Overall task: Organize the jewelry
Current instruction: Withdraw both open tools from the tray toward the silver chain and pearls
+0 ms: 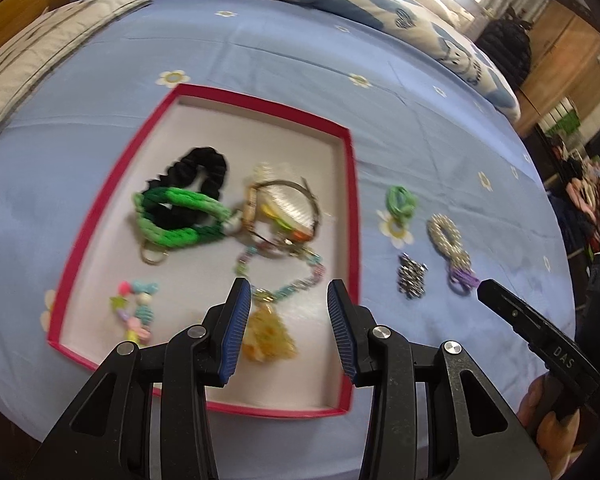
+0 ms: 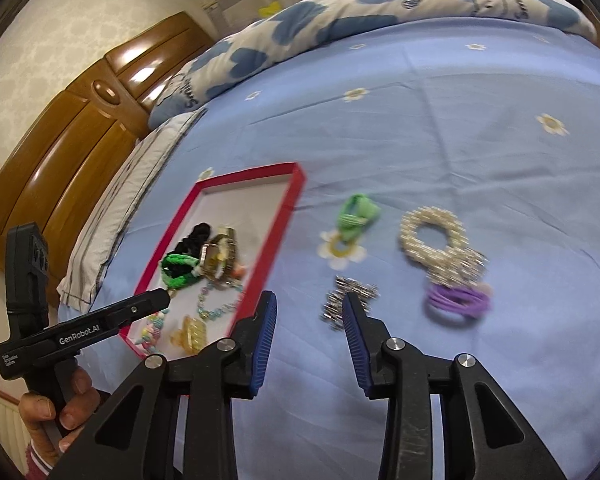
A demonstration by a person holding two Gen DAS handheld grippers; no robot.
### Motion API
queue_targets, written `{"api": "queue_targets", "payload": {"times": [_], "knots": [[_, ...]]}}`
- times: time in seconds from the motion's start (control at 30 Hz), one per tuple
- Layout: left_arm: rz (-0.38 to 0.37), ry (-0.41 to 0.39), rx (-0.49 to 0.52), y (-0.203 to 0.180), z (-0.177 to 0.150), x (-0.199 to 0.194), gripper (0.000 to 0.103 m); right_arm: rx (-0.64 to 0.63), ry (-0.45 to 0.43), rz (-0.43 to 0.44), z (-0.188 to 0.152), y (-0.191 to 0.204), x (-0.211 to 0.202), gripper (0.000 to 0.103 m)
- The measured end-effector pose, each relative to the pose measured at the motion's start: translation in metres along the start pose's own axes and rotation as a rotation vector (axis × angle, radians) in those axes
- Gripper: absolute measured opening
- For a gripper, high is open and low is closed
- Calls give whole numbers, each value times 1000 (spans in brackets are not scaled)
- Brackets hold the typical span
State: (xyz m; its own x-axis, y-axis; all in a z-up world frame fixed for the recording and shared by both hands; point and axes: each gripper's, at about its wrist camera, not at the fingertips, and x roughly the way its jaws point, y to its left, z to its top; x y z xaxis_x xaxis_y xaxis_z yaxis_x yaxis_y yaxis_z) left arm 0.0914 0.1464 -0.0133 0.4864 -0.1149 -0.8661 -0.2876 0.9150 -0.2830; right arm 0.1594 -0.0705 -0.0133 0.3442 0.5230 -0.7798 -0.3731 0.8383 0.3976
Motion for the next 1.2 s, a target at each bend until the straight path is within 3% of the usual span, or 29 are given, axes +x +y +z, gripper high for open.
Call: {"api": "queue_targets", "payload": {"times": [0.53, 0.73, 1.2], "knots": [[-46, 49, 114, -55, -15, 14, 38, 138, -40, -77, -20, -65, -31, 43], [-47, 66, 160, -74, -15, 22, 43, 153, -40, -86, -17, -77, -29, 44], [-60, 118, 264, -120, -8, 61, 43, 144, -19, -92, 8, -91, -1, 44]]}}
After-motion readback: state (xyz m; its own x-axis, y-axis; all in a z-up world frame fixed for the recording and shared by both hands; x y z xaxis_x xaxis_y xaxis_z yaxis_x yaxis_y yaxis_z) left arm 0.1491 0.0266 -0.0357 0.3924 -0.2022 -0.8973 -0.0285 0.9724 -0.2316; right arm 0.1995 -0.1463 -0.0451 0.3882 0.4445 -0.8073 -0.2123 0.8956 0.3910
